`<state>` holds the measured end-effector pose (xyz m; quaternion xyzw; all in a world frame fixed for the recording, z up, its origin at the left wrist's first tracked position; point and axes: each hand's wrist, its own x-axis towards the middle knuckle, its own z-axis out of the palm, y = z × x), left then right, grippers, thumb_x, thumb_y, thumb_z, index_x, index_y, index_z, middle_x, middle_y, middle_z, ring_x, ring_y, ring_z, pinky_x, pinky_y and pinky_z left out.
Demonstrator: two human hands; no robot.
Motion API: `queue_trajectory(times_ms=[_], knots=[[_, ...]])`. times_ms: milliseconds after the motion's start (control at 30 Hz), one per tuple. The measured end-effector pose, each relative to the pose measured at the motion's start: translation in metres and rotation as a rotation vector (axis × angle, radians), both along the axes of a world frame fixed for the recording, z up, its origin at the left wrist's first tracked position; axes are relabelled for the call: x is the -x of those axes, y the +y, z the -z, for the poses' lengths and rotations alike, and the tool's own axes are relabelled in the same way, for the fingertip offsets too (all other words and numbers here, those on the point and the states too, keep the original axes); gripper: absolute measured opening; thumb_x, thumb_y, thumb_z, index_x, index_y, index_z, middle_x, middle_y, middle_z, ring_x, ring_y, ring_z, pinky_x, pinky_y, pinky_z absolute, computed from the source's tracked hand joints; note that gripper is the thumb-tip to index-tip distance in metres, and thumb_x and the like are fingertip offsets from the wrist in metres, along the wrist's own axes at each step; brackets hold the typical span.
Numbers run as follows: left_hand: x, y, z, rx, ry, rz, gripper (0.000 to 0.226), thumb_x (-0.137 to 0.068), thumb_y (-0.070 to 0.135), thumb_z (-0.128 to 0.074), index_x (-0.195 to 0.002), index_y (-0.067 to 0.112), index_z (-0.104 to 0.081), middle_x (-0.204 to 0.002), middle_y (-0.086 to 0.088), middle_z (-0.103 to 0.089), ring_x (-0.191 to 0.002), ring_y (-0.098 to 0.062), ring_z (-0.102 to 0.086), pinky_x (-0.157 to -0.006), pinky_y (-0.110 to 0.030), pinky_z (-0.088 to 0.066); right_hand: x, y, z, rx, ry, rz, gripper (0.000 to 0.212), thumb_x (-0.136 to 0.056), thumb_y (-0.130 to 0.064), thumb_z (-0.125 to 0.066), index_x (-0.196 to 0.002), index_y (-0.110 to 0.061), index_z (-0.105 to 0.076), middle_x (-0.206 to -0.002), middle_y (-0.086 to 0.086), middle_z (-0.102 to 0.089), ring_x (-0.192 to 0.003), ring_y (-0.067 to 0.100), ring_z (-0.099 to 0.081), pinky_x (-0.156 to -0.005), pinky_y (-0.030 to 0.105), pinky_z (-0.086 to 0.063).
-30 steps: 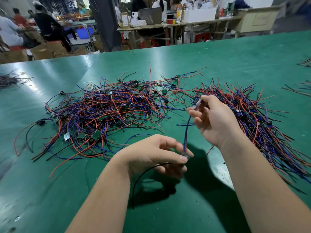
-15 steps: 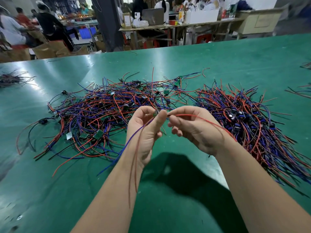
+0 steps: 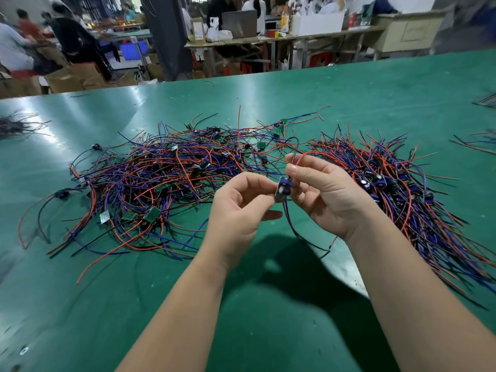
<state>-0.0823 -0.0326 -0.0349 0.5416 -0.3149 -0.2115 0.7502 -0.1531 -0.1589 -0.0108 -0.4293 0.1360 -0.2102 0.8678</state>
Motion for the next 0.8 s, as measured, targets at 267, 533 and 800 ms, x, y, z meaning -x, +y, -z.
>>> queue_trajectory(times_ms=[267,533,800], knots=[[0.005,-0.002,-0.001,-0.083,0.212,0.052,0.011,-0.076,0.008,-0.071,-0.086,0.008,-0.067,-0.072,-0.005,-0.073,-0.06,-0.017,-0.069,-0.055,-0.022,-0.054,0.001,0.0,0.006,0.205,0.115,-0.039,0.007,-0.061,-0.01,-0.069,-0.065,-0.012,-0.074,-0.061,0.0,-0.064,-0.052,0.006,-0.056,-0.054,0.013,-0.046],[0.002,0.016,-0.01,-0.387,0.182,0.478,0.012,-0.065,0.001,-0.078,-0.068,0.012,-0.074,-0.072,-0.011,-0.072,-0.059,-0.021,-0.07,-0.053,-0.025,-0.055,0.01,-0.02,-0.006,0.103,0.155,0.295,0.011,-0.086,-0.009,-0.064,-0.076,-0.007,-0.059,-0.052,-0.002,-0.062,-0.041,0.002,-0.052,-0.039,0.01,-0.041],[-0.004,0.022,-0.009,-0.569,0.132,0.564,0.01,-0.067,0.007,-0.07,-0.065,0.017,-0.073,-0.073,-0.011,-0.072,-0.061,-0.021,-0.07,-0.051,-0.022,-0.054,0.011,-0.023,-0.002,0.139,0.164,0.358,0.014,-0.088,-0.013,-0.063,-0.076,-0.006,-0.066,-0.05,0.001,-0.057,-0.035,0.002,-0.041,-0.033,0.011,-0.029]])
